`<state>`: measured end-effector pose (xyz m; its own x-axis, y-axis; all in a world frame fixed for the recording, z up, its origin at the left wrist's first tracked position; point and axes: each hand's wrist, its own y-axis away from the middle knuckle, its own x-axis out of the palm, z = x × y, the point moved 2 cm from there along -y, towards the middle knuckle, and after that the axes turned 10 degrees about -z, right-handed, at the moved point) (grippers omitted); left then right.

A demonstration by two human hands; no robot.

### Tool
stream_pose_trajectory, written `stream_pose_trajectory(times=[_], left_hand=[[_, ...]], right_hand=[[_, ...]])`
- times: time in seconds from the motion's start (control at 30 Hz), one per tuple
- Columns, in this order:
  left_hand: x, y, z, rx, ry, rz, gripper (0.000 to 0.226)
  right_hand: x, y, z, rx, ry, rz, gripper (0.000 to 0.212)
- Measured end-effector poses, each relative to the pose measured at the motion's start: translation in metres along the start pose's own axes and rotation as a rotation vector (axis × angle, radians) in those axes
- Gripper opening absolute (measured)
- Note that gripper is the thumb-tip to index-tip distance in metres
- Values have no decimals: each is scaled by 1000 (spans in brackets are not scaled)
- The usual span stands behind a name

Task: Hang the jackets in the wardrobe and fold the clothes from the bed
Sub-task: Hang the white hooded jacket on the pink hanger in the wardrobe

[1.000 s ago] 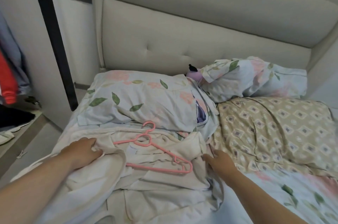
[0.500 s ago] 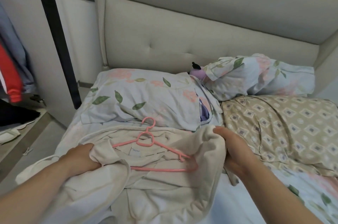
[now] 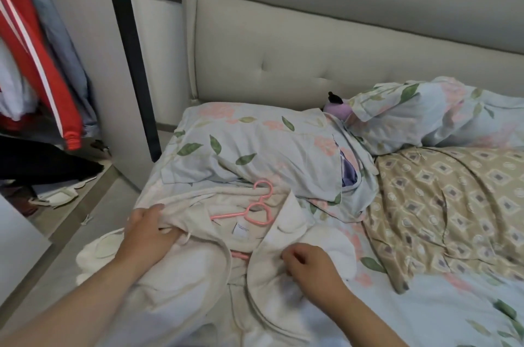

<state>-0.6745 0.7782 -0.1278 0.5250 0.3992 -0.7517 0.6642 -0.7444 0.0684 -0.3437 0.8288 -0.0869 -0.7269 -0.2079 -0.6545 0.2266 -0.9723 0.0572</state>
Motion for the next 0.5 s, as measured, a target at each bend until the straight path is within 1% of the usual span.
stream_pose_trajectory(times=[0.03,0.07,0.1,0.13,0.17,0.2,0.23,0.3,0.37,0.4,0.43,0.5], left_hand=[[-2,-4,1,-70,-58,-100,72],[-2,-7,1,-143,-127,-123,71],[-1,-8,-1,-195,-213,-76,71],[2,-8,-3,-202,-299,-14,71],[4,-9,-6,-167,-360,16,69],[7,-10,-10,-97,-382,19,64],[10,-12,-14,-14,-354,16,56],[12,-13,-19,183,-339,-11,45],[14,-15,-22,396,-421,-69,53],[15,-16,-24,485,-428,-68,58],[17,-18,-26,549,-434,-28,61],[23,-22,-30,577,-473,124,67]], right_hand=[[-8,-8,-4,-15,58,-105,23],[-15,-16,-8,-45,152,-166,18],[-18,-24,-13,-80,275,-174,14],[-17,-30,-18,-97,404,-139,12],[-15,-35,-23,-92,506,-92,14],[-11,-38,-29,-74,570,-47,19],[-8,-40,-32,-62,594,-23,23],[-3,-44,-37,-70,589,-36,30],[2,-46,-39,-114,569,-82,36],[5,-47,-39,-130,559,-98,41],[7,-49,-39,-142,553,-108,47],[10,-54,-37,-151,571,-111,54]])
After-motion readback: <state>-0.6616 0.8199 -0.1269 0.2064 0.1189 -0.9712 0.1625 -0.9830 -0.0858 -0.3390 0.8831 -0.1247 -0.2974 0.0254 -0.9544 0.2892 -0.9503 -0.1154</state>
